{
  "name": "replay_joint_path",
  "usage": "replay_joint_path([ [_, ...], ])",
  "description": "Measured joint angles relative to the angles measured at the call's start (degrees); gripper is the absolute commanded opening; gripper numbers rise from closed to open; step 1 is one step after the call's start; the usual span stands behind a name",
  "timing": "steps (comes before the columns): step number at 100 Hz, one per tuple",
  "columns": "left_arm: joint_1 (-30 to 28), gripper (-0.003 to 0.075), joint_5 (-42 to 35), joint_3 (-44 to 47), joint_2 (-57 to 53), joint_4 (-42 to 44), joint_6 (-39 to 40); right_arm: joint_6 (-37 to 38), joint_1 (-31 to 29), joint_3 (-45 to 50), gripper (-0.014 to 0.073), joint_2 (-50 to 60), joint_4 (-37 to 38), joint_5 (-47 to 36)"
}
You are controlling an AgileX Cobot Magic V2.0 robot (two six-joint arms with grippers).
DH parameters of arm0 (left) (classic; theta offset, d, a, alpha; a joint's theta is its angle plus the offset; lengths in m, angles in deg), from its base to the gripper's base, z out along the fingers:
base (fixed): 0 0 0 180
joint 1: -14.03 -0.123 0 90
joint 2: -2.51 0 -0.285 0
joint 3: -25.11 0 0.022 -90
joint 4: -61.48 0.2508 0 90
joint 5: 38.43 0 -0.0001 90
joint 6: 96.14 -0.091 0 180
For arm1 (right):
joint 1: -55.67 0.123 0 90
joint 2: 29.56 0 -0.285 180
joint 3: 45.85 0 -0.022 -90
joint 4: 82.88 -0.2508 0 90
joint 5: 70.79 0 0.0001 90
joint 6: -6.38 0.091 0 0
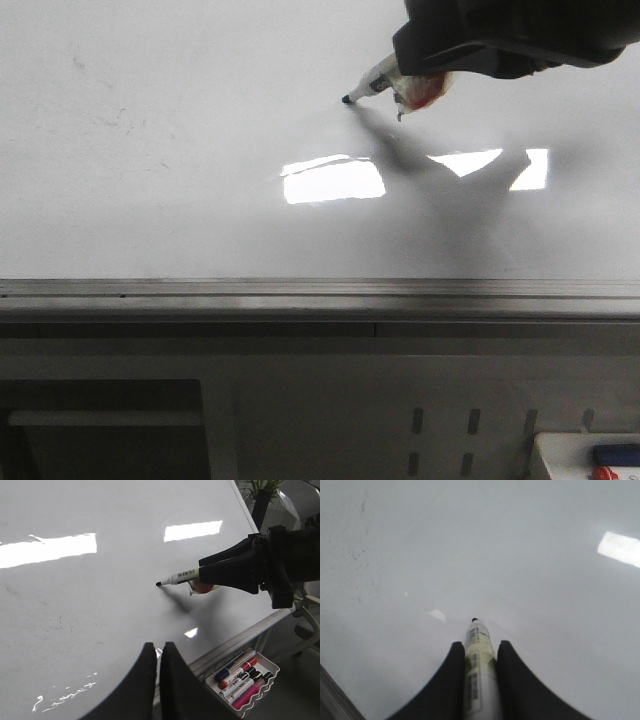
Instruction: Write number 4 on whiteboard
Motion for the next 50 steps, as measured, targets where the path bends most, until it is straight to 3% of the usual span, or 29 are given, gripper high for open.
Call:
replay_joint_path([
  [27, 0.00, -0.0020, 0.00, 0.00, 0.00, 0.00, 0.00, 0.10, -0.49, -0.57, -0.0060, -1.29, -1.25, 6.80],
  [50, 0.00, -0.0020, 0.00, 0.00, 0.00, -0.13, 0.05, 0.07, 2.51, -1.31, -0.0060, -4.38, -1.95, 10.44],
])
